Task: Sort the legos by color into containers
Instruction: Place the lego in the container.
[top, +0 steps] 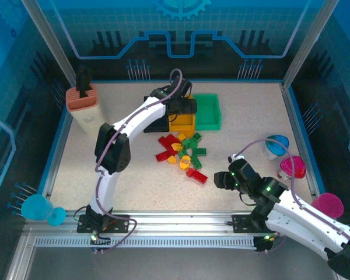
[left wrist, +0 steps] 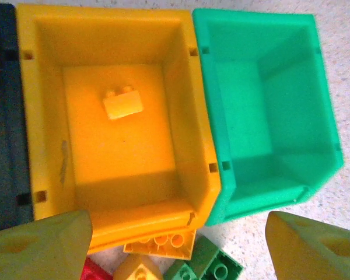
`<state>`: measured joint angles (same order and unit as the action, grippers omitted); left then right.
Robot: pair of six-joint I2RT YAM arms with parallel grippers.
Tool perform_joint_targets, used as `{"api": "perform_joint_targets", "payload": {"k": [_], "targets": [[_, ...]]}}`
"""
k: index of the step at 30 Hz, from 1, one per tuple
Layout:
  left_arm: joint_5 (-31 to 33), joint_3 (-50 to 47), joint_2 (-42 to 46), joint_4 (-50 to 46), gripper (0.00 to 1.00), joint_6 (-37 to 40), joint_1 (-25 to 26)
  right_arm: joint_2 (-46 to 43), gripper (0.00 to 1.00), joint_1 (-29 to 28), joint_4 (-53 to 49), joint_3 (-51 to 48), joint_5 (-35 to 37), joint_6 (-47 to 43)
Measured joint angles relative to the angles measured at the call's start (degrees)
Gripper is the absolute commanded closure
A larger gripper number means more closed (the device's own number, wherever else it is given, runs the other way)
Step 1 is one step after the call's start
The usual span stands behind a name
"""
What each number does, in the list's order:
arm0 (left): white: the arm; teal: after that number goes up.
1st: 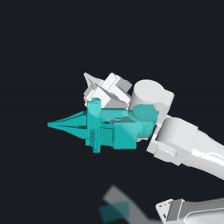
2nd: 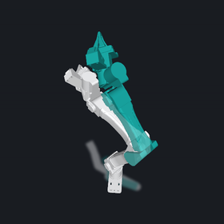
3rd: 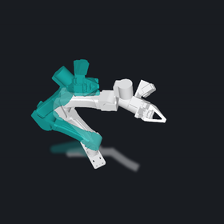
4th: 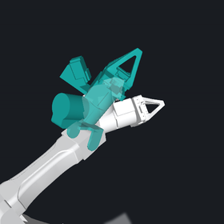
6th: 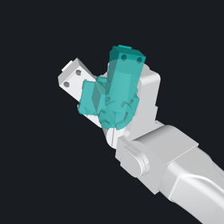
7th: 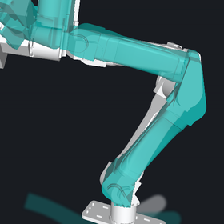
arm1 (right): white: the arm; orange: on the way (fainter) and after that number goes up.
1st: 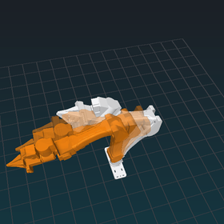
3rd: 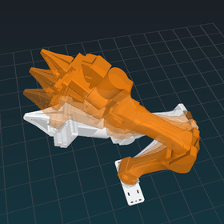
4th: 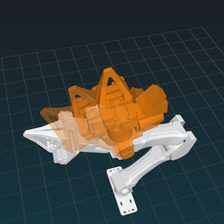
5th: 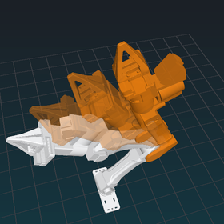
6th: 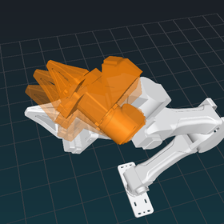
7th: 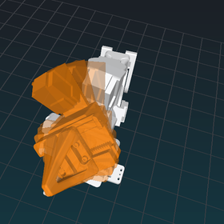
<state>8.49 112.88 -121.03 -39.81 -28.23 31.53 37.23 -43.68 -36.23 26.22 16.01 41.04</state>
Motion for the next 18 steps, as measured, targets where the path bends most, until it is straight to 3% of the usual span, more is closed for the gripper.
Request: {"api": "perform_joint_targets", "payload": {"k": [10,18], "targets": [[1.4,-31.6,31.8,7.5,0.22,0.6,0.3,8.2,0.23,0.0,-0.2,4.6,-2.4,-4.3],[1.8,-55.5,48.1,9.5,0.23,-2.1,0.5,18.9,0.27,-0.6,0.1,12.3,-4.8,-8.8]]}}
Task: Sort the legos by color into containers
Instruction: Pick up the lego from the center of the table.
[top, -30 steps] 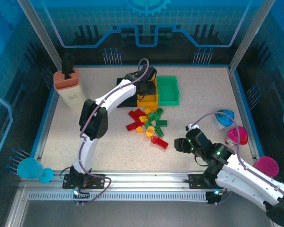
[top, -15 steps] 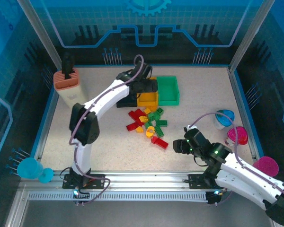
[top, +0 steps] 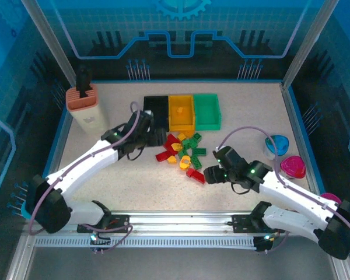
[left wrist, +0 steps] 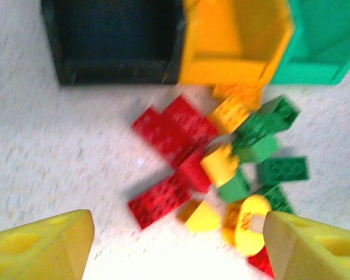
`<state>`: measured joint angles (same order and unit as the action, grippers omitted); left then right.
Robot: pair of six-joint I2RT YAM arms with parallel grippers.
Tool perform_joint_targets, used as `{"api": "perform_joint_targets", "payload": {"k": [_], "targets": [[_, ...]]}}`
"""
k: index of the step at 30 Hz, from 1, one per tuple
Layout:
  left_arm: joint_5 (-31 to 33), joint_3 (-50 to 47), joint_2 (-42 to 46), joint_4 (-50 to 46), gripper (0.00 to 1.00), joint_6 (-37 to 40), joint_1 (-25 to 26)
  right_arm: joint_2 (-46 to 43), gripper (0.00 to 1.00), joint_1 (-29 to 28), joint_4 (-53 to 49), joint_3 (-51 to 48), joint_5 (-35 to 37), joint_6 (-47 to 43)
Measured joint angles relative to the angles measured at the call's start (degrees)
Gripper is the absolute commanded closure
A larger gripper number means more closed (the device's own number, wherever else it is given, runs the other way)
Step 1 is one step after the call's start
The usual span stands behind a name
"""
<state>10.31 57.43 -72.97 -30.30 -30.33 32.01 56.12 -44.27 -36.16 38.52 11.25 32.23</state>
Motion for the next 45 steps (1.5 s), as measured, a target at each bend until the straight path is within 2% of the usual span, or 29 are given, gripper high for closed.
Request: {"api": "perform_joint_targets", "payload": {"k": [10,15,23,32,45], "targets": [[0.4,-19.1,16.0,-1.3,0.25,-7.0,0.8,16.2,0.32,-2.3,1.6,12.0,-1.5,-3.0],[0.5,-23.2,20.7,-2.5,0.25,-9.7,1.6,26.5,0.37,-3.1,1.0,20.2,-1.2,-1.8],[0.9,-27.8,28.1,-4.5,0.26,-13.3,3.4,37.7,0.38,-4.5,-0.9,26.9,-0.1,2.5],[1.2,-29.9,31.3,-6.1,0.26,-15.4,4.3,44.3,0.38,-5.3,-1.5,29.7,0.3,5.9],[3.4,-29.9,33.0,-8.5,0.26,-15.9,4.6,49.2,0.38,-6.3,-1.3,32.5,1.4,8.2]]}}
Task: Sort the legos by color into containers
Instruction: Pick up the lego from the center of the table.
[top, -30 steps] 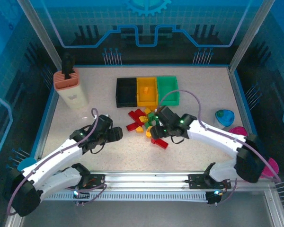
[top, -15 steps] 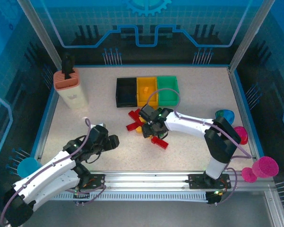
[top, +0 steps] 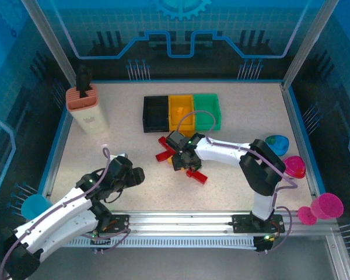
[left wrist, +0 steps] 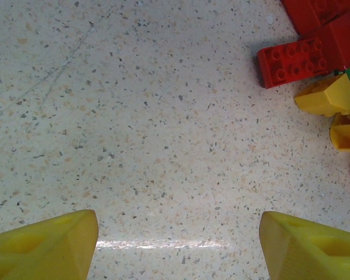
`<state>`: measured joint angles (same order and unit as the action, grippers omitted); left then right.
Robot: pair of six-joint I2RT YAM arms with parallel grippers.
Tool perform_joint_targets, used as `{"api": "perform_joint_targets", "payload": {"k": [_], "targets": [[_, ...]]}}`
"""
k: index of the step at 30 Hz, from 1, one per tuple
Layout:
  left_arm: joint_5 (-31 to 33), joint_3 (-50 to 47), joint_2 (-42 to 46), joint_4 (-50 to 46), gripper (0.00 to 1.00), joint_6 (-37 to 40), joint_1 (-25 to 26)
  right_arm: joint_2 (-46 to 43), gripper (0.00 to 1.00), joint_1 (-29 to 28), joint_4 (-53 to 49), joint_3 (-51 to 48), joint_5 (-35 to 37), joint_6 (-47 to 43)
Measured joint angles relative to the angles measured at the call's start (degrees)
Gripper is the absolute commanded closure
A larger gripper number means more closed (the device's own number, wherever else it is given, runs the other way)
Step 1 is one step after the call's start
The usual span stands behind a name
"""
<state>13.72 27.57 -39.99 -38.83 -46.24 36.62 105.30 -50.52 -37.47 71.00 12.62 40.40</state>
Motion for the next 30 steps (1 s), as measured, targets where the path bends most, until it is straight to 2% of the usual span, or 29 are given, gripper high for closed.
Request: {"api": "perform_joint_targets", "payload": {"k": [9,19,26,30], "targets": [[0.2,0.0,0.7,-0.4,0.26,0.0,0.0,4.2,0.38,0.0,0.0,1.5,1.5,1.2],[0.5,-0.1,0.7,-0.3,0.26,0.0,0.0,4.6,0.56,-0.2,-0.1,1.6,3.0,2.4],[0.6,-0.1,0.7,0.1,0.26,1.2,0.0,1.9,0.61,-0.7,-3.1,2.2,4.9,1.9],[0.7,-0.1,0.8,0.3,0.26,3.0,0.2,-1.6,0.62,-0.7,-5.6,6.4,6.4,0.2]]}}
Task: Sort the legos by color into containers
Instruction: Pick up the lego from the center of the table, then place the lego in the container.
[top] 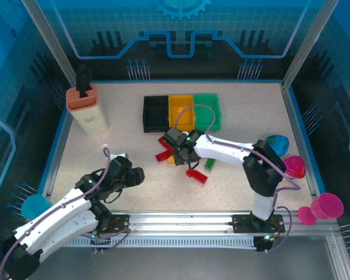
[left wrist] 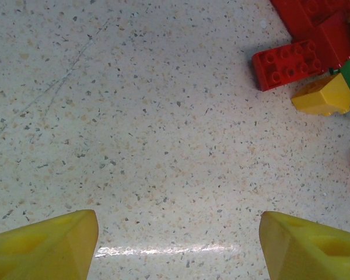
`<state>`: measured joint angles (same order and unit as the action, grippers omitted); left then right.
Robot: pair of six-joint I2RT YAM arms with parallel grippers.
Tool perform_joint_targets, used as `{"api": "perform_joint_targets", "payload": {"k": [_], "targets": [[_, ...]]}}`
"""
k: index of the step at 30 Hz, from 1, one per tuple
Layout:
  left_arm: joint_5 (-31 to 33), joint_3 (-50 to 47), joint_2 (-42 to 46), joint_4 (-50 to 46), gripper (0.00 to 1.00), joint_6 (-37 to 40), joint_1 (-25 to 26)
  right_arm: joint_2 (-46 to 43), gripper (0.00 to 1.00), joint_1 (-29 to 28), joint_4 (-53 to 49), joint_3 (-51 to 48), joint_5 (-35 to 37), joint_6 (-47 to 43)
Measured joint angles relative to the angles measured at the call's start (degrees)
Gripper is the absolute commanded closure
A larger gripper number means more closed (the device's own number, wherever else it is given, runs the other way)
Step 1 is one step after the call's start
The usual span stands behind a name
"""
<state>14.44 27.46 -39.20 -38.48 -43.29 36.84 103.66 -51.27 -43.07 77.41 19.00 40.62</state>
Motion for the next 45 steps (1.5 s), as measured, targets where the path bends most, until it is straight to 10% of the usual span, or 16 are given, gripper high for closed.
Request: {"api": "perform_joint_targets", "payload": {"k": [30,34,45], "targets": [[3.8,-2.8,1.4,4.3,0.28,-2.3,18.2,25.5,0.62,18.1,-9.7,43.7,-6.1,-11.4],[5.0,-2.4,1.4,3.3,0.28,-4.3,20.1,30.1,0.21,18.4,-10.9,49.3,-6.5,-11.6],[8.7,-1.4,0.9,1.9,0.29,-10.9,24.8,34.7,0.17,18.3,-17.4,62.9,-5.7,-12.2]]}}
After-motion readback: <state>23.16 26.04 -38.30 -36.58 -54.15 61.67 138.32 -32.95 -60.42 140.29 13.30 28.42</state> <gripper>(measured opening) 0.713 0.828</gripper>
